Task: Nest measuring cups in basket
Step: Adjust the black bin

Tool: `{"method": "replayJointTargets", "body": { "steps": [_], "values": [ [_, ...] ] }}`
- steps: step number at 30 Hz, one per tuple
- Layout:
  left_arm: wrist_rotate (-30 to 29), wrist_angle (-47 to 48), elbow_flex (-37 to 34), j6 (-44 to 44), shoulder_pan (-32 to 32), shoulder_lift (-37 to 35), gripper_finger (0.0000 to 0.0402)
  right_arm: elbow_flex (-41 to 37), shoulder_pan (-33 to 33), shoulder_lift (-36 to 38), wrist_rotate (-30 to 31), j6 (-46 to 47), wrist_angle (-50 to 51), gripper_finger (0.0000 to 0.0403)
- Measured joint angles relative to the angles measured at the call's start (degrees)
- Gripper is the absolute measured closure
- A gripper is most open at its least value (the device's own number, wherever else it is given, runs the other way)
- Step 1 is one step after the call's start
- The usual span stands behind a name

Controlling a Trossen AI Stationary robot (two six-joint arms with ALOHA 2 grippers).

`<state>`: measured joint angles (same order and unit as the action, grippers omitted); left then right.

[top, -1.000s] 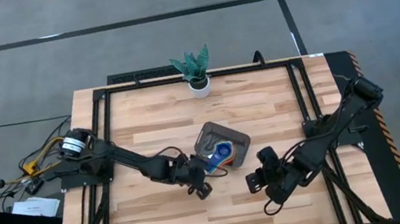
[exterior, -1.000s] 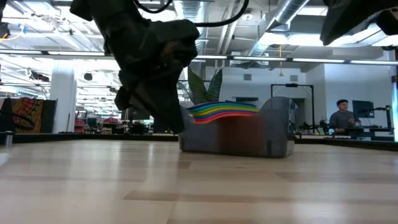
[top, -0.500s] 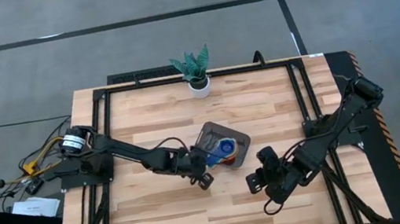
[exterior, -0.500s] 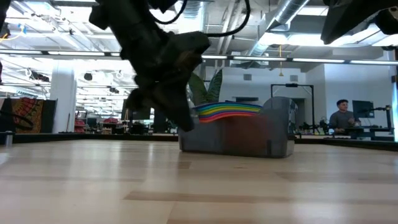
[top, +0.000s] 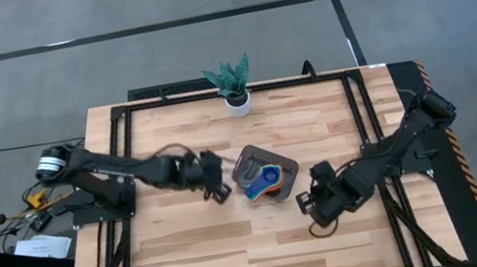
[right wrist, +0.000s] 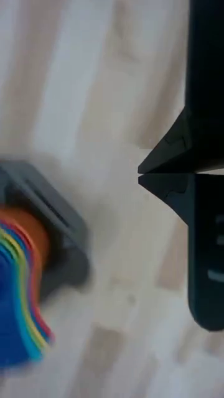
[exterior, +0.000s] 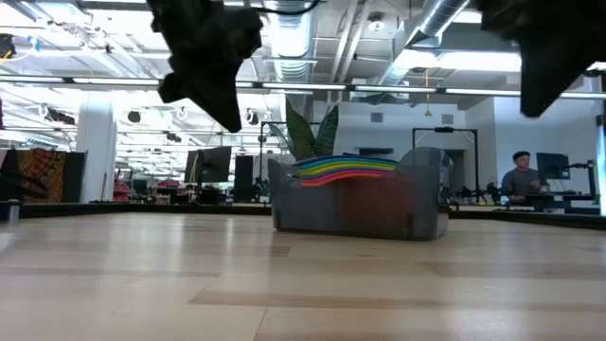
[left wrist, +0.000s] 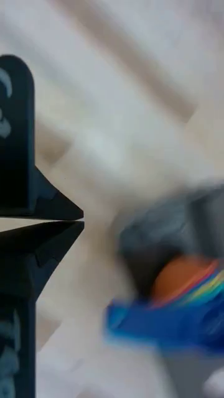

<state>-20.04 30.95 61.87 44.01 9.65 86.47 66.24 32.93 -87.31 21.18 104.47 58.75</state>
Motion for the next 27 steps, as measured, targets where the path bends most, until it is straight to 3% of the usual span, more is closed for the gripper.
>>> {"method": "replayJointTargets", "body": {
  "steps": [5,13,21,27],
  "values": [
    [-1.27,-0.23,0.00,-8.73,-8.22,0.06,0.0400,-0.04,-5.33,-0.04,-1.69,-5.14,3.48,0.0392],
    [6.58,-6.46,-0.02,-16.26,-16.30,5.88,0.0400,-4.22,-12.88,-0.07,-4.28,-10.59,-4.74,0.0394],
    [11.94,-8.69,-0.02,-17.36,-16.52,8.50,0.0400,-5.49,-14.42,-0.11,-4.98,-12.47,-7.55,0.0392],
    [12.14,-8.54,-0.04,-15.49,-14.10,8.45,0.0400,-5.51,-18.12,-0.09,-5.55,-18.50,-7.79,0.0393]
  ]
}}
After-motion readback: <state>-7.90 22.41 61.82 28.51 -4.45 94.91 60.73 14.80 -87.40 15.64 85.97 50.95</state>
